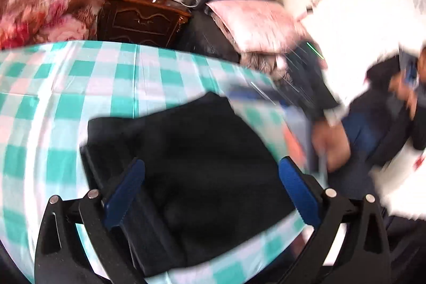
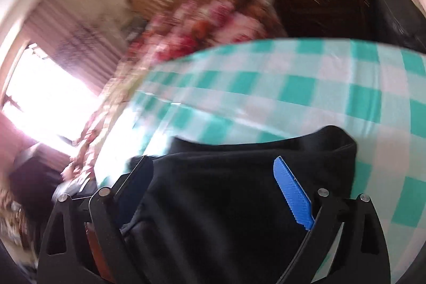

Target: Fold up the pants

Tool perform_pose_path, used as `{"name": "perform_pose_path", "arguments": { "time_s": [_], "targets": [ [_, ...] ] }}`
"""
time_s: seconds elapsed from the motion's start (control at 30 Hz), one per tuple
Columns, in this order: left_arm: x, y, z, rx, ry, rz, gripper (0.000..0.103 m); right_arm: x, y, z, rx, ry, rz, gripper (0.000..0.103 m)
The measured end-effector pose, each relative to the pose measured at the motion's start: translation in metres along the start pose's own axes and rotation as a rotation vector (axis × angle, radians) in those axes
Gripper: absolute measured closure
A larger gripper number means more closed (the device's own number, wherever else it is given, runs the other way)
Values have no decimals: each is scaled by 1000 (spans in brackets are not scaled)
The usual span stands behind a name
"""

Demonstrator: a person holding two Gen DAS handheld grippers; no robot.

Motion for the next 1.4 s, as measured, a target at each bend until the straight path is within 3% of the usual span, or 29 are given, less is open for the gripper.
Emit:
{"name": "perform_pose_path", "arguments": {
  "time_s": [0.07, 0.13, 0.23, 0.33, 0.43, 0.47, 0.53, 0.6, 0.7, 0.77, 0.87, 0.93, 1.0, 1.07, 1.17, 1.2, 1.27, 1.33, 1.4],
  "targets": [
    [27, 24, 24, 67, -99, -106, 2, 21, -23, -12, -2, 99, -118, 14],
    [39, 34, 43, 123, -142, -152, 2, 40, -52, -15, 24, 101, -235, 14],
    [41, 41, 72, 189, -62, -107, 2, 56, -82, 11, 107, 70, -267, 14],
    [49, 43, 82, 182, -9, -96, 3, 72, -113, 39, 210, 40, -314, 11],
    [74, 44, 97, 190, 120, -122, 5, 84, -142, 55, 227, -86, -443, 8],
    [83, 42, 105, 206, 143, -131, 10, 84, -145, 55, 220, -93, -451, 8],
    [87, 40, 106, 189, 121, -133, 10, 85, -139, 50, 222, -85, -422, 9],
    [86, 42, 91, 150, 93, -154, 10, 92, -132, 37, 186, -74, -408, 9],
    [70, 42, 56, 64, 130, -115, 10, 122, -133, 25, 107, 0, -474, 9],
    [44, 36, 39, 32, 56, -60, 8, 139, -135, 29, 94, 36, -514, 8],
    [24, 25, 54, 112, 6, 5, 7, 152, -137, 52, 113, 44, -540, 8],
    [26, 17, 76, 167, 37, 11, 7, 153, -142, 76, 170, 63, -523, 8],
    [38, 16, 93, 166, 66, -9, 7, 146, -159, 101, 252, 47, -494, 8],
    [45, 21, 93, 139, 49, -36, 7, 142, -172, 107, 252, 11, -517, 7],
    [44, 25, 95, 156, 83, -23, 8, 149, -167, 85, 262, 109, -497, 8],
    [41, 25, 90, 147, 93, -20, 8, 154, -161, 63, 237, 168, -537, 8],
    [32, 24, 73, 98, 101, -21, 7, 142, -142, 27, 118, 116, -565, 7],
    [16, 14, 52, 42, 89, -5, 6, 110, -116, 0, 31, 69, -487, 6],
    [5, 1, 40, 15, 67, 2, 3, 52, -83, -26, -52, 30, -331, 6]
  ]
}}
Point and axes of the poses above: each gripper's, at about its wrist camera, not at the fingertips, and z roughly the way its jaws point, x to its left, y to its top, the point moved 3 cm from there along z, roughly the way its jaws point, and after that the axes turned 7 degrees about x, right-handed, at the moved point
